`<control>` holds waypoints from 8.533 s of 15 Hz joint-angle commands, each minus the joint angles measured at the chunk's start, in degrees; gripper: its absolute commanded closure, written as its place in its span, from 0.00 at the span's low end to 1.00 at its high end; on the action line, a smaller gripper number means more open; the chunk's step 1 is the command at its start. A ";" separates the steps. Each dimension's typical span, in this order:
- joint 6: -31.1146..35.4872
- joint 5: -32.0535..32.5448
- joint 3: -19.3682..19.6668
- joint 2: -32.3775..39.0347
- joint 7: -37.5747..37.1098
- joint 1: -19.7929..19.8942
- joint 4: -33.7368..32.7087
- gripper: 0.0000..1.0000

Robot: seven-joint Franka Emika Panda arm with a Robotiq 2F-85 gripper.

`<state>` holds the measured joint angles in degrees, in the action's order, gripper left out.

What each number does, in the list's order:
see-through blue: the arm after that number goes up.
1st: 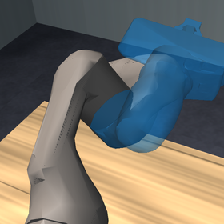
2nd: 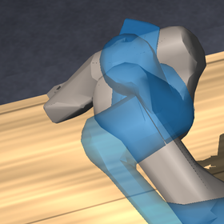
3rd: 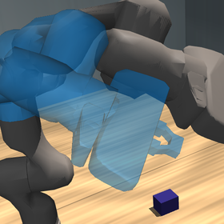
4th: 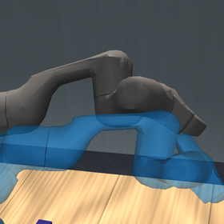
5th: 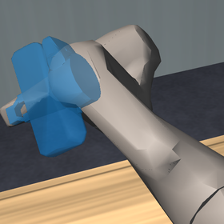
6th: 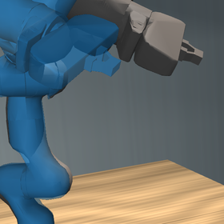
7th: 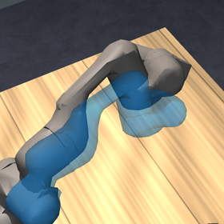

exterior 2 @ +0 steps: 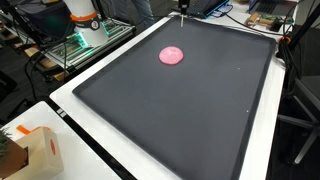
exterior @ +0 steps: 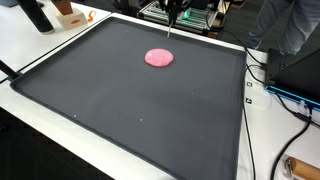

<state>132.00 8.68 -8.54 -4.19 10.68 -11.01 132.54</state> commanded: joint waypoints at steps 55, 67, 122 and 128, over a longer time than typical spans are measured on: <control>20.04 0.86 2.29 7.55 16.99 6.09 10.82 0.97; 5.96 2.99 0.48 -2.44 11.96 3.05 8.21 0.97; -31.22 -49.95 12.86 18.48 45.51 20.52 -14.37 0.97; -30.68 -52.11 13.16 22.28 49.61 23.10 -15.44 0.97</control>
<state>102.43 -41.52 4.45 15.99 57.76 10.70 118.31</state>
